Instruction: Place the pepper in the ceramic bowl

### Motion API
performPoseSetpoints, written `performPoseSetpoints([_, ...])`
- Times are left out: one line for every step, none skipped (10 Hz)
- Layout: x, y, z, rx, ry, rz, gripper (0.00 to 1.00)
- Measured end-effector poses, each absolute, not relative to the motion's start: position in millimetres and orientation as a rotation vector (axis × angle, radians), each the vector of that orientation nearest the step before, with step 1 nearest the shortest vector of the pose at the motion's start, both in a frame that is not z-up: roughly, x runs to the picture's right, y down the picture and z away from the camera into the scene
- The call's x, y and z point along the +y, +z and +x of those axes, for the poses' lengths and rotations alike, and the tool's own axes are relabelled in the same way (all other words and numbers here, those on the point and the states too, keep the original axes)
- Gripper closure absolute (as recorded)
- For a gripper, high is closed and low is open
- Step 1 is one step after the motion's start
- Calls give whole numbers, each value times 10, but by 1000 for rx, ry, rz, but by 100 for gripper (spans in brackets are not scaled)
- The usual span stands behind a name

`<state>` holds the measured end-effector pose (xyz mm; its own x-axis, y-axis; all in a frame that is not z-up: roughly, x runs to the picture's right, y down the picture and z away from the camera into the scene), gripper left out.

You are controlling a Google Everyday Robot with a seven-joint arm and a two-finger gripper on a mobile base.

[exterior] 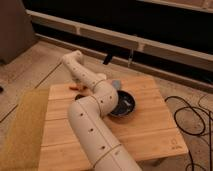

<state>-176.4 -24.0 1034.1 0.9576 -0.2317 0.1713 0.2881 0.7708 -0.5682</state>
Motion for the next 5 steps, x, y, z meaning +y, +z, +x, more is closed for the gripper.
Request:
performPoseSetpoints([-310,10250,-1785,-89,-308,-630,100])
performPoseSetpoints([-366,10179,-1832,-92,-331,-626,100])
performPoseSetpoints([-394,10094,-1896,-96,-361,-631,100])
performPoseSetpoints([-403,10024,-1942,-103,-381,-640,100])
performPoseSetpoints([-399,9974,-1965,-108,-394,-651,100])
